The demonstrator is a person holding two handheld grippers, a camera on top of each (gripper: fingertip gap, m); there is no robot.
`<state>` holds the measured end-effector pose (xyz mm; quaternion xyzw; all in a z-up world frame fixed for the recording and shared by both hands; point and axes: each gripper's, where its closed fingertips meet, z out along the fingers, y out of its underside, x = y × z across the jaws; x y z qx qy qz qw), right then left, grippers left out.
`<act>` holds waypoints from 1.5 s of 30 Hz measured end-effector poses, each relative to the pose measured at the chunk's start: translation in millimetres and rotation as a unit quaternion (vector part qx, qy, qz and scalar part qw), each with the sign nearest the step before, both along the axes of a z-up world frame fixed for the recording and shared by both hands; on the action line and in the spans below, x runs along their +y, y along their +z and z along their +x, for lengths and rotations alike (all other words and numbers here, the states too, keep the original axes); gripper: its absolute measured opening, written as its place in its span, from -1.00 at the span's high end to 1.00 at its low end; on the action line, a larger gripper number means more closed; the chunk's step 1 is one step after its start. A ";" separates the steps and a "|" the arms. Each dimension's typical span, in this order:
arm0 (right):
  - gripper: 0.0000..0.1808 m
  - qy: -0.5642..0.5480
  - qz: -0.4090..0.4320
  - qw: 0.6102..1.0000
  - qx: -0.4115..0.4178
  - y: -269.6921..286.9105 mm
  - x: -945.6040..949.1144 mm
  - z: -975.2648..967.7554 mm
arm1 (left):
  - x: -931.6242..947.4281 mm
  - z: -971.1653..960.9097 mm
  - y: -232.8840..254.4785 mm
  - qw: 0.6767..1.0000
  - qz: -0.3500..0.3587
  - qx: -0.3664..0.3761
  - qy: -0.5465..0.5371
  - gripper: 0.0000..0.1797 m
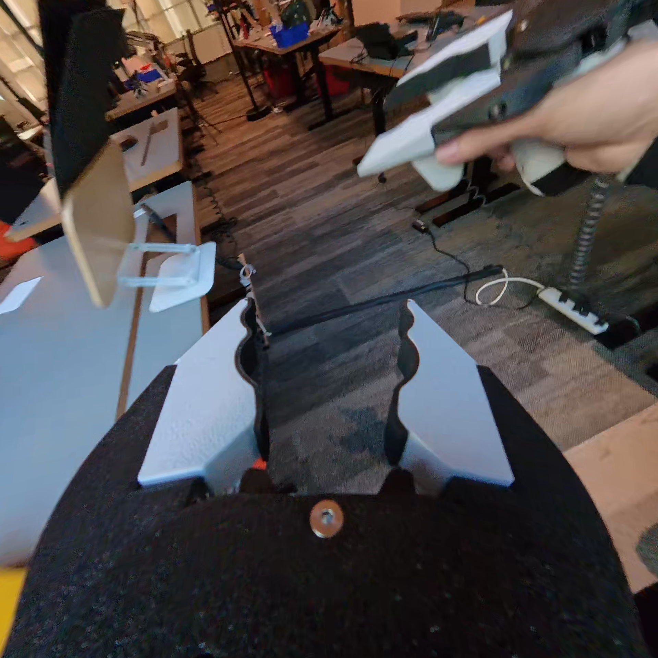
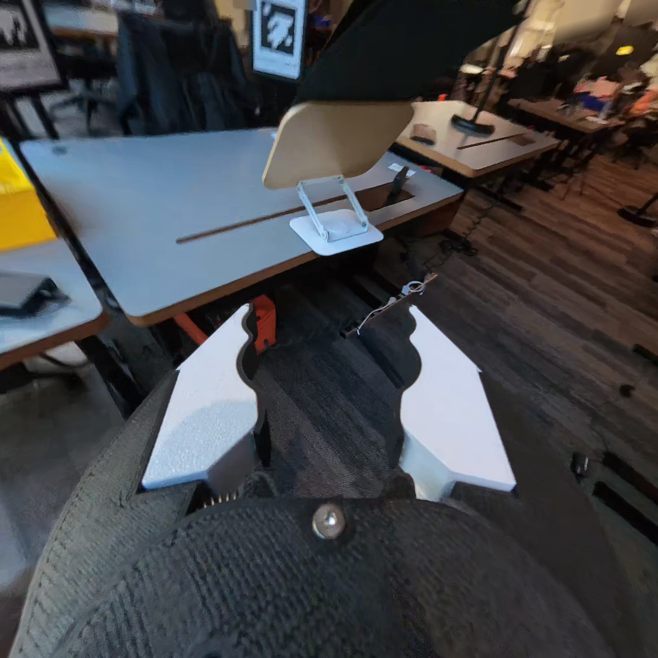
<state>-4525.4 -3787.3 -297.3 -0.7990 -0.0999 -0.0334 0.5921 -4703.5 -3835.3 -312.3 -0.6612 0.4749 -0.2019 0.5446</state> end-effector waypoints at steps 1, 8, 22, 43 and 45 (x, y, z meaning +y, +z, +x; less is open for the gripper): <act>0.06 0.019 -0.021 0.999 -0.018 -10.5 19.2 15.6 | 27.9 30.0 -2.4 1.000 -0.005 -0.007 -0.009 0.13; -0.12 0.024 -0.119 0.992 -0.031 -37.4 58.6 178.2 | 172.7 261.3 18.9 0.987 0.089 0.037 -0.132 0.13; -0.23 0.003 -0.146 0.987 -0.073 -73.9 358.2 608.9 | 507.6 644.1 7.3 0.993 -0.064 -0.064 -0.071 0.16; -0.11 -0.122 -0.098 0.987 -0.022 -29.3 889.4 1174.8 | 1073.7 1242.5 27.0 0.972 -0.069 -0.086 -0.209 0.13; -0.08 -0.163 -0.073 0.984 -0.007 -24.2 915.7 1229.6 | 1102.2 1309.9 42.3 0.961 -0.068 -0.086 -0.255 0.11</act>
